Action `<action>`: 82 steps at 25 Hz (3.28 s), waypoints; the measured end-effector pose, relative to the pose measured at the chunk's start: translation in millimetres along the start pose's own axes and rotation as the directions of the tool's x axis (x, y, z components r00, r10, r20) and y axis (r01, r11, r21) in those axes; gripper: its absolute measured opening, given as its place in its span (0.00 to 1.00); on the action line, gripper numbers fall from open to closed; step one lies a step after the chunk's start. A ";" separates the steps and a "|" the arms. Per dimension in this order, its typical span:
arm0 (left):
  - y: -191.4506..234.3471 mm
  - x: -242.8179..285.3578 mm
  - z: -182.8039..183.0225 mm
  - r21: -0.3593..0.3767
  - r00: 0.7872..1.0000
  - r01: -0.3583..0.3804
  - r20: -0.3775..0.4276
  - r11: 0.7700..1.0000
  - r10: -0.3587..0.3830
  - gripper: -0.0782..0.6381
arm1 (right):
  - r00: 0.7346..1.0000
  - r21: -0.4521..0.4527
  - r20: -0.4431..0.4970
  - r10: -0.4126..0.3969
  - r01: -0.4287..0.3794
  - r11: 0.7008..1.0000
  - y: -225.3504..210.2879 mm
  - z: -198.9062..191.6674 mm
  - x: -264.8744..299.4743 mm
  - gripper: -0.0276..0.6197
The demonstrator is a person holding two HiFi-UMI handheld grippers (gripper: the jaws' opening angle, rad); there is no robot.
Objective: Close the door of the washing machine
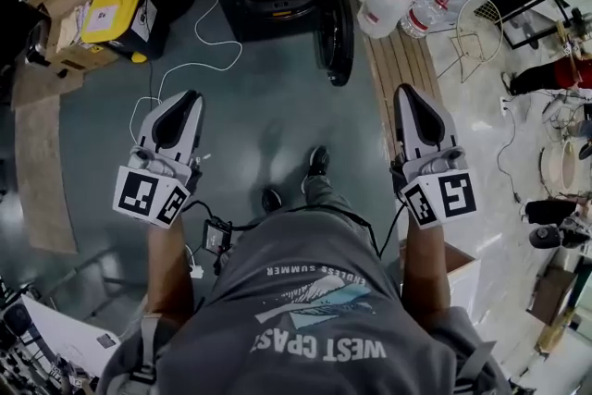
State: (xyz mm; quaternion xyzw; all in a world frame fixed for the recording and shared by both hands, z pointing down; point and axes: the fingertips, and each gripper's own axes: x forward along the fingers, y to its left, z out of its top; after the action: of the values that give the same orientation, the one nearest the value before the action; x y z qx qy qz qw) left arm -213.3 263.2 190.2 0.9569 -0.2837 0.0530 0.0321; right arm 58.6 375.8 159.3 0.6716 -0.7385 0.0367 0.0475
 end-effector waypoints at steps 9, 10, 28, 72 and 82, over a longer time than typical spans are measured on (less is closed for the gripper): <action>12.9 63.9 -1.8 -0.006 0.997 -0.071 -0.030 0.997 0.071 0.18 | 0.996 0.015 -0.008 0.091 -0.091 0.996 -55.6 -5.2 70.5 0.09; 13.1 70.7 -1.5 -0.004 0.996 -0.081 -0.033 0.997 0.080 0.18 | 0.995 0.016 -0.007 0.103 -0.103 0.995 -62.3 -5.6 76.9 0.09; 15.2 164.4 8.7 0.020 0.980 -0.190 -0.060 0.982 0.191 0.18 | 0.968 0.041 -0.014 0.249 -0.249 0.968 -142.2 -21.7 159.4 0.09; 205.2 319.8 -28.9 -0.076 0.991 0.098 -0.083 0.992 -0.104 0.18 | 0.973 -0.028 -0.185 0.136 -0.143 0.989 -125.7 -44.2 377.9 0.09; 209.2 340.3 -69.9 -0.151 0.990 0.034 -0.133 0.988 -0.054 0.18 | 0.927 -0.021 -0.283 0.246 -0.263 0.965 -128.2 -81.1 422.3 0.09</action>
State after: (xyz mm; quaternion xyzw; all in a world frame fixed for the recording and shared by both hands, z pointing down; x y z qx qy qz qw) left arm -49.9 -89.2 306.9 0.9520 -0.2629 0.0964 0.1237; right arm 148.4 -44.2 289.1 0.5566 -0.8061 0.1146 0.1653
